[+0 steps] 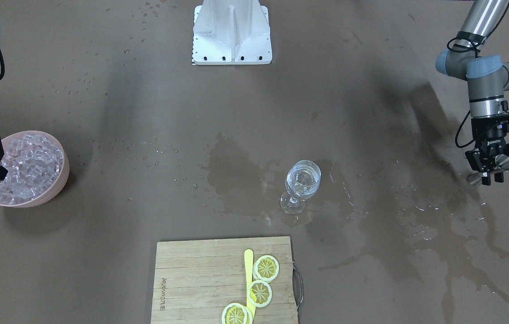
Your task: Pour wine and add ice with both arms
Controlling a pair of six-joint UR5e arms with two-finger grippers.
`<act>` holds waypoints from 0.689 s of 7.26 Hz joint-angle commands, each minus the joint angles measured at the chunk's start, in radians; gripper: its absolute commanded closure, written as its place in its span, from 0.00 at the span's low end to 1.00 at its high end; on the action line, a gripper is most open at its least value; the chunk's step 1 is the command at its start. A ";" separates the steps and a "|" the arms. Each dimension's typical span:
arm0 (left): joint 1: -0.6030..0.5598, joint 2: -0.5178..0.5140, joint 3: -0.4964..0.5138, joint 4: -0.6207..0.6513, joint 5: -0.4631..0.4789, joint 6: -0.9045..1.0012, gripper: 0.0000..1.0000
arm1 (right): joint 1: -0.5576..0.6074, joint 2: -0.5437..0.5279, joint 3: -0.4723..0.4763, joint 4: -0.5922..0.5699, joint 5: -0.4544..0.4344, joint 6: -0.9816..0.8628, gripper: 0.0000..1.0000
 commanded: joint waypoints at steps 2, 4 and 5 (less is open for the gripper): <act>0.000 -0.011 -0.003 0.004 0.013 0.006 0.68 | -0.018 0.013 0.000 -0.002 -0.019 0.000 1.00; 0.000 -0.005 -0.009 0.004 0.014 0.008 0.72 | -0.031 0.032 -0.010 -0.003 -0.023 0.014 1.00; 0.000 0.005 -0.015 0.002 0.016 0.008 0.73 | -0.041 0.048 -0.010 -0.005 -0.023 0.043 1.00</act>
